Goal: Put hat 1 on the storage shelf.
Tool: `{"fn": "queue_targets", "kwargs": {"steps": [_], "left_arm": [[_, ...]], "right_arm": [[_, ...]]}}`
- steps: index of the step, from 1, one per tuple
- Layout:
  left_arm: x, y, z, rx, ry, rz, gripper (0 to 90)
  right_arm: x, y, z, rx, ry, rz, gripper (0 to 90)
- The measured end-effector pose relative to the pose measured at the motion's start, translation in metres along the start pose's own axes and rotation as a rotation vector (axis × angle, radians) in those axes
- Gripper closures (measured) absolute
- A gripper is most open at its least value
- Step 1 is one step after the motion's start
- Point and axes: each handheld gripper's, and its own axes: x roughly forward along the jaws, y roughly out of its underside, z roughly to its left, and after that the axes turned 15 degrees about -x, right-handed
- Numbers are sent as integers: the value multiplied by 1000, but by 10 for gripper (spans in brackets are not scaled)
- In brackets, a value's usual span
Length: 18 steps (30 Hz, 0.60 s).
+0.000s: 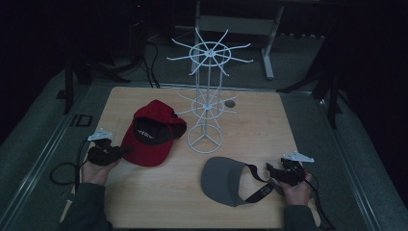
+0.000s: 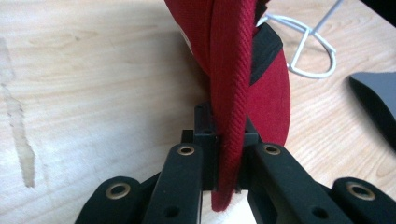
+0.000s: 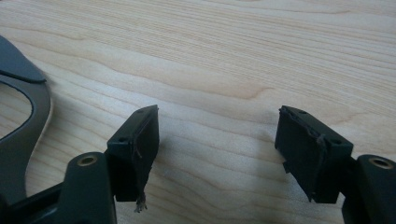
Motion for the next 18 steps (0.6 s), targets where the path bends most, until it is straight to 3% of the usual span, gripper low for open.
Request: {"fn": "queue_targets", "kwargs": {"steps": [18], "left_arm": [[-13, -17, -10, 35, -78, -138, 860]], "right_arm": [[0, 0, 0, 0, 0, 0, 304]]}}
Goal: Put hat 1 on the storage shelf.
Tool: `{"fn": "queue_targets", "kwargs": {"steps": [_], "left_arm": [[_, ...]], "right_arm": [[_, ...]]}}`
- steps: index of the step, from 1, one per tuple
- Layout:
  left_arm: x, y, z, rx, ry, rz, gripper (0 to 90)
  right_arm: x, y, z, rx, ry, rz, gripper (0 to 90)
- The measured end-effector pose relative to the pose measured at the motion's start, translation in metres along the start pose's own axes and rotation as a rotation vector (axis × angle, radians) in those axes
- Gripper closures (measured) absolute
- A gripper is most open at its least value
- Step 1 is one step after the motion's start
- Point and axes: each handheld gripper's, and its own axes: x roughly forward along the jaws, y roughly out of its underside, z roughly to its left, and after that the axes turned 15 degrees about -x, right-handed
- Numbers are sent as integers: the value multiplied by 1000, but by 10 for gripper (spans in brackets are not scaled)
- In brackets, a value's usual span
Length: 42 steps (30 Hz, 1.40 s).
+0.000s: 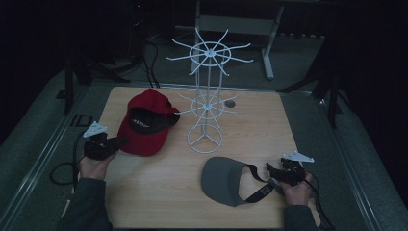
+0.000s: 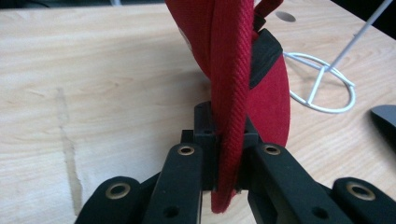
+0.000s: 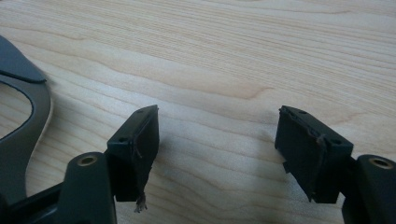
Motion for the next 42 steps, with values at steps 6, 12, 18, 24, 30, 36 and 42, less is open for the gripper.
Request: {"fn": "queue_targets", "kwargs": {"steps": [6, 12, 18, 24, 30, 36, 42], "left_arm": [[-1, -5, -3, -1, 1, -34, 859], [-4, -14, -10, 2, -3, -74, 859], [-7, -21, -14, 7, -6, -105, 858], [-11, -29, -17, 3, -5, -136, 858], [-14, -36, -21, 8, -10, -162, 858], [-15, -41, -24, 16, -10, -182, 858], [-17, -47, -27, 19, -12, -201, 858]], "right_arm": [[0, 0, 0, 0, 0, 0, 304], [0, 0, 0, 0, 0, 0, 304], [0, 0, 0, 0, 0, 0, 304], [0, 0, 0, 0, 0, 0, 304], [0, 0, 0, 0, 0, 0, 304], [0, 0, 0, 0, -1, 0, 303], [0, 0, 0, 0, -1, 0, 303]]}}
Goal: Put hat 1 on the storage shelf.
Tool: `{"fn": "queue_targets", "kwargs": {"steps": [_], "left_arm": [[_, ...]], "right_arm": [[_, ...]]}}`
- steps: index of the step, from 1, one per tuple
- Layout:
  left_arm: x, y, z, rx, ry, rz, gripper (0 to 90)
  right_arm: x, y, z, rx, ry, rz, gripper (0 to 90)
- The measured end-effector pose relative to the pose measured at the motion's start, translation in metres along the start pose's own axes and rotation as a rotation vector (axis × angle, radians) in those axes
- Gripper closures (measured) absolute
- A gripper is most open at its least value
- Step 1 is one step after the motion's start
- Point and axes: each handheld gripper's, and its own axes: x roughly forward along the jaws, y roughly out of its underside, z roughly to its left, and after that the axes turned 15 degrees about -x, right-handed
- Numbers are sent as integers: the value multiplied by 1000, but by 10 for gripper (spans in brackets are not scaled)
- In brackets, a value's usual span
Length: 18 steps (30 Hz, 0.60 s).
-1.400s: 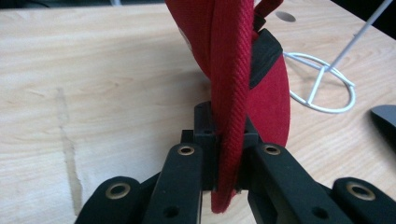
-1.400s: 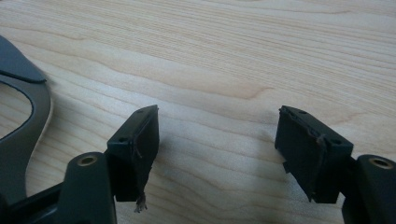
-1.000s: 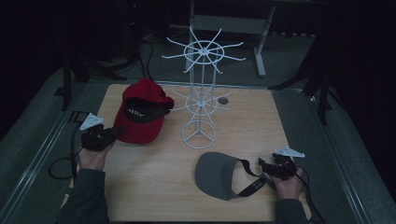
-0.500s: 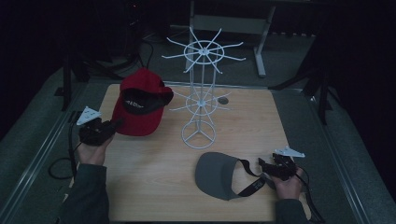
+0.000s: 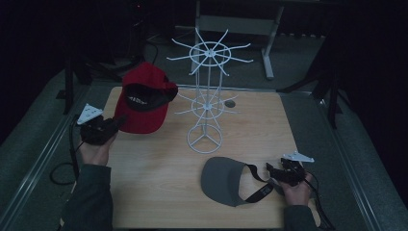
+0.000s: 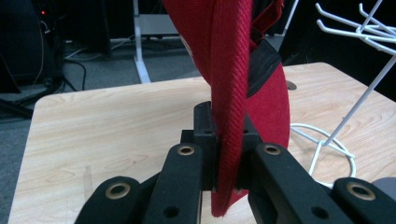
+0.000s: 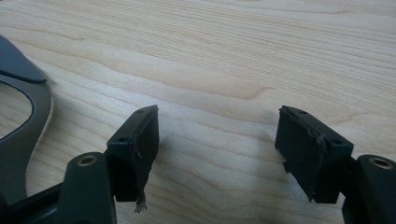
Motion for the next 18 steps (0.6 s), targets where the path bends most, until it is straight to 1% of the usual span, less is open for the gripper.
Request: {"fn": "queue_targets", "kwargs": {"steps": [8, 18], "left_arm": [[0, -7, -4, 7, 3, -19, 858], [-3, -17, -7, -1, 7, -50, 858]], "right_arm": [[0, 0, 0, 2, 0, -1, 303], [0, 0, 0, -1, 1, -2, 303]]}}
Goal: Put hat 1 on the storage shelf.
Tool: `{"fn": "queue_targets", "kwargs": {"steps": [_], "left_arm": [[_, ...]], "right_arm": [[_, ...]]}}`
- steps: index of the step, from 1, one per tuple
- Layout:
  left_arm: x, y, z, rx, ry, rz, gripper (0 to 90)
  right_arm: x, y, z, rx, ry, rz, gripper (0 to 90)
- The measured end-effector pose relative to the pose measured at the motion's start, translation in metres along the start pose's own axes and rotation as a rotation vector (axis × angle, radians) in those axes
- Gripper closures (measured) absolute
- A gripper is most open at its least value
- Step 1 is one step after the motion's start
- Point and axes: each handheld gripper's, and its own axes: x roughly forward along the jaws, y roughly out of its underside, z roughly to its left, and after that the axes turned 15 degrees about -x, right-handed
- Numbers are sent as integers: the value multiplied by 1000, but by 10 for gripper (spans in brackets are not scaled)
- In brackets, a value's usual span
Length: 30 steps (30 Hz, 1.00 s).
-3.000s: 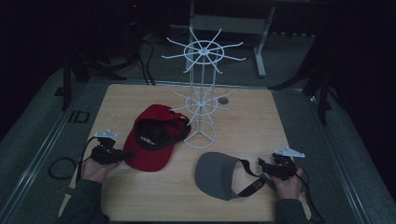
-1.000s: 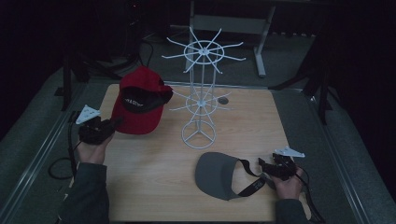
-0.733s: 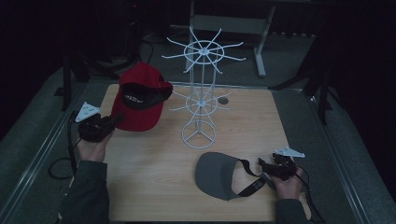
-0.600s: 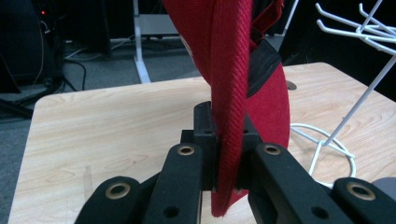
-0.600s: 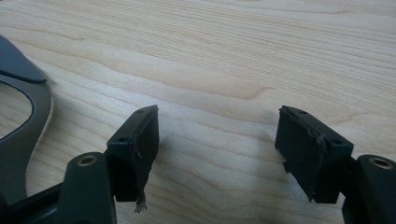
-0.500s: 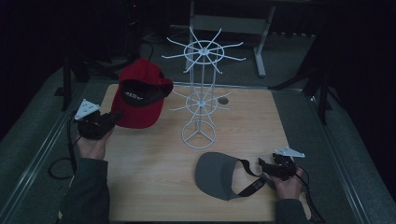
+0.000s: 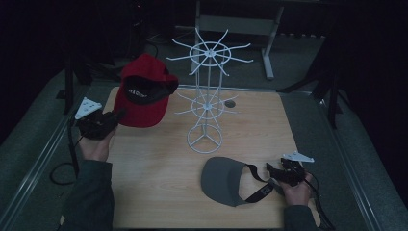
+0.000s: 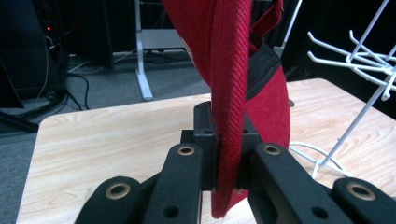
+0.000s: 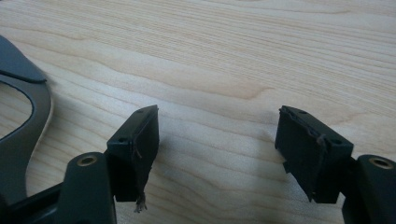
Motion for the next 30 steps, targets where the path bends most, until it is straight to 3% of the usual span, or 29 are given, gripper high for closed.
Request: {"fn": "queue_targets", "kwargs": {"steps": [30], "left_arm": [[-4, -24, -7, -14, 20, -67, 858]], "right_arm": [[0, 0, 0, -1, -2, 1, 301]]}}
